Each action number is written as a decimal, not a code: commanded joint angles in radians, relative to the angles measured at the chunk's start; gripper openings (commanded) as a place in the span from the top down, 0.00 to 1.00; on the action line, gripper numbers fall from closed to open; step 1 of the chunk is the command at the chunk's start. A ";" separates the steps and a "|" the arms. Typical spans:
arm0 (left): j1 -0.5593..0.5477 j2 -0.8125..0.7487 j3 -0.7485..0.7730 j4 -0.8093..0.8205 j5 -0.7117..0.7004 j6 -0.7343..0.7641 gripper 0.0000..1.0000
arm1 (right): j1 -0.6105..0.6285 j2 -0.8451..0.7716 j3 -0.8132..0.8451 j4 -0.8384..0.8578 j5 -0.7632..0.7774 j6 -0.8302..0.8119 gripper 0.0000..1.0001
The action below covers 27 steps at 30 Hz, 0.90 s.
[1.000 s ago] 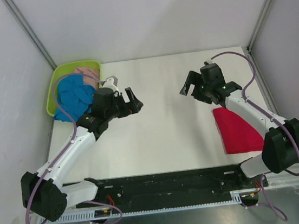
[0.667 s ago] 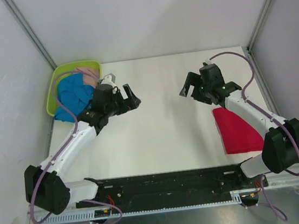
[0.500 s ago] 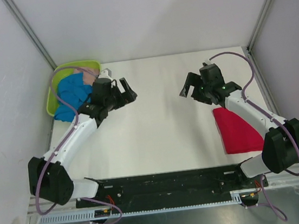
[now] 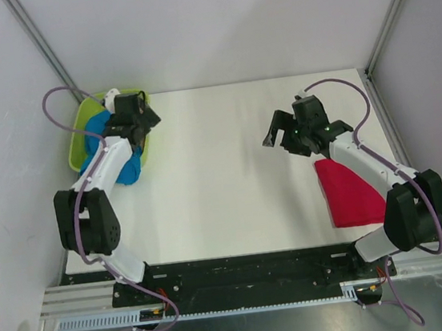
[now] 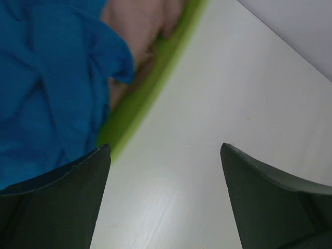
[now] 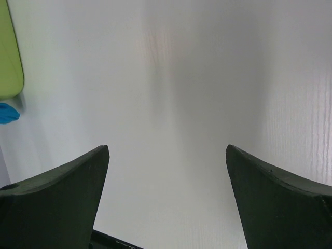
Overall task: Fold and stack the t-shirts
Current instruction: Grab crumpled tshirt from bin with the left arm
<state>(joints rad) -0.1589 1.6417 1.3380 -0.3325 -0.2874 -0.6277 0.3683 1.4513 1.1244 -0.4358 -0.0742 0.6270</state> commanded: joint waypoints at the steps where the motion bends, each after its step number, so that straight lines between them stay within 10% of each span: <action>1: 0.090 0.053 0.073 0.003 -0.147 -0.013 0.09 | 0.015 0.013 0.034 0.024 -0.031 -0.018 0.01; 18: 0.289 0.367 0.254 -0.015 -0.162 0.107 0.06 | 0.030 0.111 0.034 0.061 -0.111 -0.037 0.01; 27: 0.315 0.426 0.312 -0.022 -0.122 0.111 0.33 | 0.028 0.148 0.034 0.071 -0.118 -0.036 0.01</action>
<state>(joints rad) 0.1486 2.0800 1.5909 -0.3637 -0.4110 -0.5400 0.3916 1.5887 1.1244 -0.3946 -0.1757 0.6018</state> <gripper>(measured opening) 0.753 0.993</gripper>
